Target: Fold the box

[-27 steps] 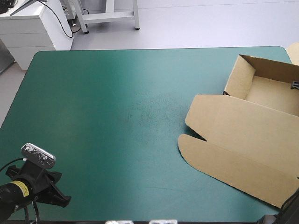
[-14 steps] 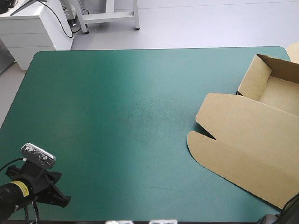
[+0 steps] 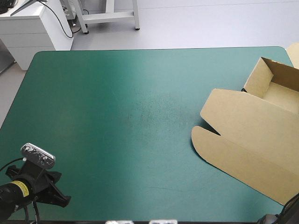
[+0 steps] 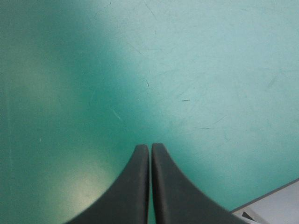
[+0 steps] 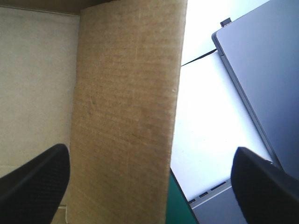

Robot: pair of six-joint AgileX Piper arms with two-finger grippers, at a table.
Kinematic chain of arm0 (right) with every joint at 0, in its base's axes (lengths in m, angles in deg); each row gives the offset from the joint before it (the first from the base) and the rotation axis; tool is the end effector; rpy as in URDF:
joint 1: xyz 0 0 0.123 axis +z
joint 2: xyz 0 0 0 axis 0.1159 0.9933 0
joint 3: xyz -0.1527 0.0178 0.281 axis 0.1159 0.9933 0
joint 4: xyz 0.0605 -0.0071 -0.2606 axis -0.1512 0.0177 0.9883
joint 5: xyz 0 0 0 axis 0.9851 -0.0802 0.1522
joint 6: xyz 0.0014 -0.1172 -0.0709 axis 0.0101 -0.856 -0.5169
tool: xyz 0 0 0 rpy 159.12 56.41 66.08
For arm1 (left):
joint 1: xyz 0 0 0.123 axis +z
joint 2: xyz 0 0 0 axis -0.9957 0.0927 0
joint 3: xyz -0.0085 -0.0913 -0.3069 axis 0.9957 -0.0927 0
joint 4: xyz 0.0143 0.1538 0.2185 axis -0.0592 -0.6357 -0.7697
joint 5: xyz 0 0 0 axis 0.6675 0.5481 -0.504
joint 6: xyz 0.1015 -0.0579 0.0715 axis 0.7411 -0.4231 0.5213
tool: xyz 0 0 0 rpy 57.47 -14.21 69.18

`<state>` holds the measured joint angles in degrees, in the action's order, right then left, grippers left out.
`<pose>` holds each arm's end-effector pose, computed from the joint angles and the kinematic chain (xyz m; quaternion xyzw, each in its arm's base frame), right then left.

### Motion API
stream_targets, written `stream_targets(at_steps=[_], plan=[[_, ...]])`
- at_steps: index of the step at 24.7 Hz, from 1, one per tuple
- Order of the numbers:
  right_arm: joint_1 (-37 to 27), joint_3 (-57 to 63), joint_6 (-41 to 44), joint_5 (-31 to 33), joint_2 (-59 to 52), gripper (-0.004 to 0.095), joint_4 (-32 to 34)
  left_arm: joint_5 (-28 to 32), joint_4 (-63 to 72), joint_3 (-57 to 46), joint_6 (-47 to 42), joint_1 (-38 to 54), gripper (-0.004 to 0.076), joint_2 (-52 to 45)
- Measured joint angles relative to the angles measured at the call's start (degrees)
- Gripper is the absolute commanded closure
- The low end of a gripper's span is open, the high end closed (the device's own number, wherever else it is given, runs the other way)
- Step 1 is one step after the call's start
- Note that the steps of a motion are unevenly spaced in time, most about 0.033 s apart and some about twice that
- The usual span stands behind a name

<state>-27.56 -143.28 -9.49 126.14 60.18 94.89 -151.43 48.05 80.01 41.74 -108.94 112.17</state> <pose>0.3955 -0.2874 0.3009 0.2244 0.9505 -0.1270 0.1731 0.0758 -0.0240 0.3167 0.2370 0.9188 -0.0183 0.3152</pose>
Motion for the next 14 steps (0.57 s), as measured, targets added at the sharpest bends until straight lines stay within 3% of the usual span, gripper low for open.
stream_targets(at_steps=[2,4,5,10,14], plan=[[0.0,-3.0,-0.1,2.2,-0.2,0.0053,-0.6,0.0,0.0,0.0,0.0,0.0,0.0731,0.0],[0.0,-6.0,-0.2,3.0,-1.6,0.0159,-1.1,0.0,0.1,0.0,0.0,0.0,0.0731,0.0],[0.0,-6.8,-0.2,3.1,-2.4,0.0347,-1.5,0.0,0.1,0.0,0.0,0.0,0.0731,0.0],[0.0,-8.2,-2.0,3.7,-8.7,0.0931,-6.9,0.0,0.1,0.0,0.0,0.0,0.0731,0.0],[0.0,-8.2,-5.0,3.7,-12.4,0.0912,-16.0,0.0,0.1,0.0,0.0,0.0,0.0731,0.0]])
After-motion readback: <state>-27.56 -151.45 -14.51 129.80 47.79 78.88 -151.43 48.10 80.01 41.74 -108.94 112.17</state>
